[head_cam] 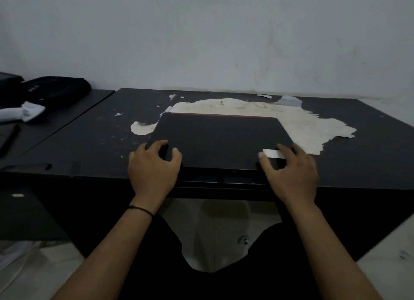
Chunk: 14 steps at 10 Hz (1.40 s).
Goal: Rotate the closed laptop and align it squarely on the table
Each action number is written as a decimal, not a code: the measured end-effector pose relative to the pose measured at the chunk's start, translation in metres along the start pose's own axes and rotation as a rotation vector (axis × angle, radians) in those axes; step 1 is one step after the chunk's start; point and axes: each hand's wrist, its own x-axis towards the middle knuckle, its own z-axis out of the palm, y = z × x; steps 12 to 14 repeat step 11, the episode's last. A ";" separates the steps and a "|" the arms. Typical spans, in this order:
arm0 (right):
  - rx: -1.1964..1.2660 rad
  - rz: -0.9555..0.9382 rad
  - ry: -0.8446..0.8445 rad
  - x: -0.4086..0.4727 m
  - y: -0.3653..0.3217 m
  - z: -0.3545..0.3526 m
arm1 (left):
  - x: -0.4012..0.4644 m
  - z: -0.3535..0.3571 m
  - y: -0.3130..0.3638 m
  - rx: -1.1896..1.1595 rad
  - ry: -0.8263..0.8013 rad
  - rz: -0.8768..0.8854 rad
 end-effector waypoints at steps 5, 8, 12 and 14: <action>-0.117 -0.398 0.034 -0.020 0.002 0.005 | -0.026 0.017 0.005 0.216 0.032 0.569; 0.019 -0.423 0.298 -0.035 -0.032 0.041 | -0.038 0.033 0.033 0.162 0.074 0.443; 0.115 -0.303 0.232 -0.031 -0.039 0.034 | -0.031 0.023 0.043 0.091 0.016 0.379; 0.115 -0.303 0.232 -0.031 -0.039 0.034 | -0.031 0.023 0.043 0.091 0.016 0.379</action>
